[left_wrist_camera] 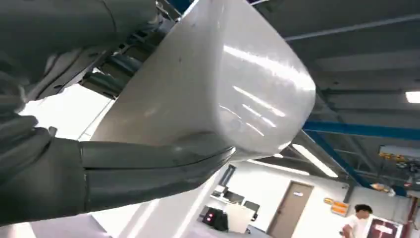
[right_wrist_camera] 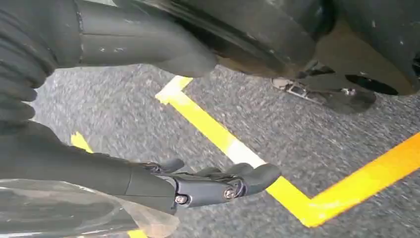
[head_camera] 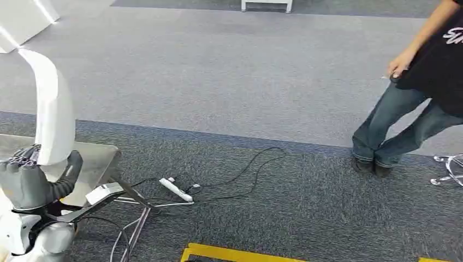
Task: Take the parts from the cabinet and place them on the table.
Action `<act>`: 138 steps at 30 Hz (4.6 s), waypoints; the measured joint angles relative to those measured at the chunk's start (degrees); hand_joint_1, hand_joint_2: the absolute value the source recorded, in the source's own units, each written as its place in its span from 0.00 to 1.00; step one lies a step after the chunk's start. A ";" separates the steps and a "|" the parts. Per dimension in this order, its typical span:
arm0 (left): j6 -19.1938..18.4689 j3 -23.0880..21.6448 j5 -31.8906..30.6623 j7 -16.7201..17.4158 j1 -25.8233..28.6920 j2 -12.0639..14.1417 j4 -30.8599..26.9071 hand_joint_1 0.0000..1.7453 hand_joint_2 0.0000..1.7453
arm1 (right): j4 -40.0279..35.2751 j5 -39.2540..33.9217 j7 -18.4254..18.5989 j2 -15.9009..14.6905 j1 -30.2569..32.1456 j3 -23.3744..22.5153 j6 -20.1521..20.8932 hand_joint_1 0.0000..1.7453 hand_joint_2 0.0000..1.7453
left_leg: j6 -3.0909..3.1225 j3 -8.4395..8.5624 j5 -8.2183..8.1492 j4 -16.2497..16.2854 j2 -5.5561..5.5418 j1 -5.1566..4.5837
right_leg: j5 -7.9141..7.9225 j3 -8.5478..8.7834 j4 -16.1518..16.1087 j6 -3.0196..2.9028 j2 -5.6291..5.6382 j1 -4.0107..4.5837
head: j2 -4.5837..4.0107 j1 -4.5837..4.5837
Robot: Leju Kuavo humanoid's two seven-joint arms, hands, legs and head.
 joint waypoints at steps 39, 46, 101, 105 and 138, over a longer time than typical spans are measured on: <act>0.02 -2.86 -1.93 4.00 -4.55 1.38 2.34 1.00 1.00 | -0.02 0.00 -0.59 -0.24 -0.42 0.15 -0.83 0.00 1.00 | 2.78 8.61 4.65 -16.19 2.88 -0.91 | -1.11 -0.61 0.78 2.35 -4.67 0.39 | 0.02 0.17; 0.02 -2.97 -1.93 3.87 -4.97 1.33 2.43 1.00 1.00 | 0.00 0.00 -0.77 -0.26 -0.04 0.15 -0.83 0.00 1.00 | 3.50 8.72 4.61 -16.16 -2.43 -0.68 | -5.36 -10.27 16.94 2.59 2.77 0.07 | 0.02 1.00; 0.02 -5.75 -2.36 6.69 -6.61 2.97 3.45 1.00 1.00 | 0.00 -0.13 -2.58 -0.13 -0.75 0.04 -1.60 0.00 1.00 | 1.28 8.98 3.90 -16.03 1.54 -0.95 | -0.36 -2.37 1.44 -0.11 -1.93 0.58 | 0.02 0.46; 0.02 -5.77 -2.36 6.82 -6.72 3.04 3.52 1.00 1.00 | 0.00 -0.17 -2.58 -0.15 -0.61 -0.04 -1.60 0.00 1.00 | 1.48 8.92 3.83 -16.00 1.69 -0.98 | 0.02 -2.01 0.94 0.44 -1.63 0.53 | 0.02 0.46; -17.08 -11.70 -22.87 34.28 -35.64 9.92 44.88 1.00 1.00 | -0.02 2.65 -0.55 -0.13 -2.33 0.55 -0.33 0.00 1.00 | 1.86 8.95 4.06 -15.94 1.85 -0.90 | 0.30 -2.05 0.93 0.82 -1.44 0.60 | 0.02 0.44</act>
